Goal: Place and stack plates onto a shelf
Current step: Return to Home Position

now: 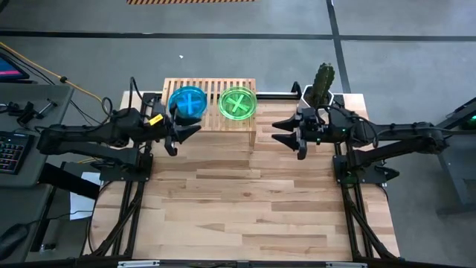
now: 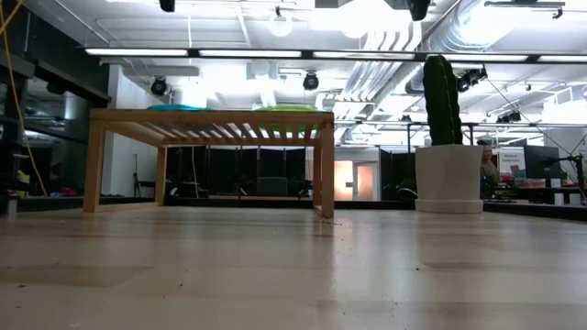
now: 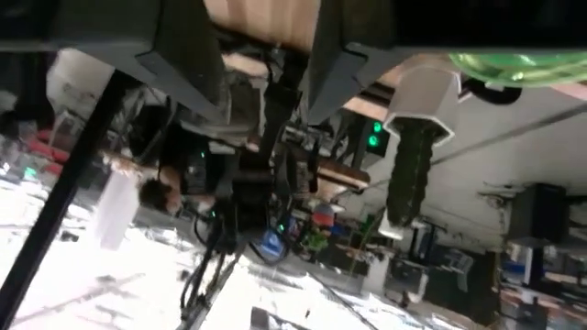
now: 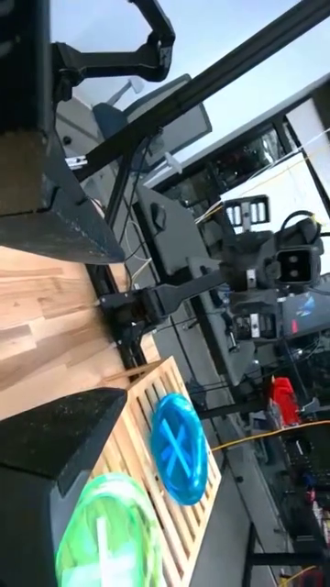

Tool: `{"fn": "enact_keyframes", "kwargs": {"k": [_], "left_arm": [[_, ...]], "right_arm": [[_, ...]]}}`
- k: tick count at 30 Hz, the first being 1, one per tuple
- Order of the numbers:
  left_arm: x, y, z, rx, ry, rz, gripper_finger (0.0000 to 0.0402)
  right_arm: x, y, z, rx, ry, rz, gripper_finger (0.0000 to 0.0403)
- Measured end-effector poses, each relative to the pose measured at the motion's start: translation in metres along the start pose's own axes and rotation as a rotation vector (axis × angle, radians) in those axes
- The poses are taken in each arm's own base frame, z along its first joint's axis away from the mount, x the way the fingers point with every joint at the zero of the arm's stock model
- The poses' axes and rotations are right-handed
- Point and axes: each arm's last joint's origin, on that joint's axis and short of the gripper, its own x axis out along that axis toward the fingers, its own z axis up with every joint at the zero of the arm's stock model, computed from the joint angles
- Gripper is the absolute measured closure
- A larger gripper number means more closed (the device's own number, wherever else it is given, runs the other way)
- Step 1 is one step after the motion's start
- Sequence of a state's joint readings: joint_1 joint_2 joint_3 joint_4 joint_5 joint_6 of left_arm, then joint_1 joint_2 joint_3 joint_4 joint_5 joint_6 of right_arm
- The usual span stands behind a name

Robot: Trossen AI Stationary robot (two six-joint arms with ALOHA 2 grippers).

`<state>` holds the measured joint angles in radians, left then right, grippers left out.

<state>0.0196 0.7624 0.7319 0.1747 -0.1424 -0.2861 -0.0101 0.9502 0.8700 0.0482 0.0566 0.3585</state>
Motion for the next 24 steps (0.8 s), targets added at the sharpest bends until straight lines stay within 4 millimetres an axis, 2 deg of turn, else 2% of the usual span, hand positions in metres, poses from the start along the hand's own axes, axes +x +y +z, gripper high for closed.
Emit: {"fn": "enact_keyframes", "kwargs": {"k": [3,8,15,24], "left_arm": [[-0.003,0.0,-0.002,0.016,0.039,-0.029,0.0299],[-0.007,-0.001,-0.004,0.068,0.087,-0.084,0.0389],[-0.026,0.007,-0.02,0.06,0.026,-0.106,0.04],[-0.058,0.018,-0.044,0.017,-0.054,-0.123,0.0401]], "right_arm": [[-0.001,0.0,0.001,0.0,-0.004,0.004,0.0202],[-0.001,0.0,0.0,-0.001,0.004,0.002,0.0259],[-0.001,0.0,0.0,0.007,0.006,0.004,0.0308],[-0.001,0.0,-0.001,-0.001,0.014,0.007,0.032]]}}
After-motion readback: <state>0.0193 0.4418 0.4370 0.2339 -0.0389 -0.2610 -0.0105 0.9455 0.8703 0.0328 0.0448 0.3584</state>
